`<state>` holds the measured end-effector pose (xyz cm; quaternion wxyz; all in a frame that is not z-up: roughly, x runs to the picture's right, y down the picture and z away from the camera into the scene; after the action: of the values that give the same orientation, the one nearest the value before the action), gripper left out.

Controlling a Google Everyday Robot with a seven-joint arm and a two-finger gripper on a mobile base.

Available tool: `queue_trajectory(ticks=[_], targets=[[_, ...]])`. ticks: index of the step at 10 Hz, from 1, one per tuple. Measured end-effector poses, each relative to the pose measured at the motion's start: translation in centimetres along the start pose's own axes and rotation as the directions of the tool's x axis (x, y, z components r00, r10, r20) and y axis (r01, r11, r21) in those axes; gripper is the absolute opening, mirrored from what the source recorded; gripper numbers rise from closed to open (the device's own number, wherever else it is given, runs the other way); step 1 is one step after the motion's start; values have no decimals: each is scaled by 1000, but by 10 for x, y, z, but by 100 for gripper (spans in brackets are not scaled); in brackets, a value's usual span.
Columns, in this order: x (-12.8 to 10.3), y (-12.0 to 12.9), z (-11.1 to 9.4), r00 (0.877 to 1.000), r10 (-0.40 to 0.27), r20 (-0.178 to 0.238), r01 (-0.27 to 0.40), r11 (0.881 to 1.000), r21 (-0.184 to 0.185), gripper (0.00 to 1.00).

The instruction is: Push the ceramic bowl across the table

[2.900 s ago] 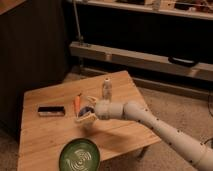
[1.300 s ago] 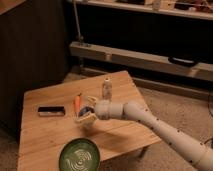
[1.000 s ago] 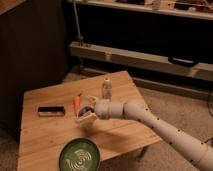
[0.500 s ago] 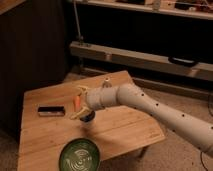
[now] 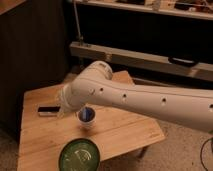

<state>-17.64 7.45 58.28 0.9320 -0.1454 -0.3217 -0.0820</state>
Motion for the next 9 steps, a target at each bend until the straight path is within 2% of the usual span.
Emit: queue_trajectory(ticks=[2,3,5,6,7,8,9], targets=[[38,11,18,1000,0,-13,0,1000,10,8],[55,16,29,1000,0,-8,0,1000,10,2],[80,28,54,1000,0,-1,0,1000,-17,0],[91,38,69,1000,-6,4,7,998,-59,0],[92,47,77,1000,-12,14,13,995,-102,0],[87,57,83,999,-15,30,20,988,-154,0],[75,69,84,999,-2,48,13,975,-223,0]])
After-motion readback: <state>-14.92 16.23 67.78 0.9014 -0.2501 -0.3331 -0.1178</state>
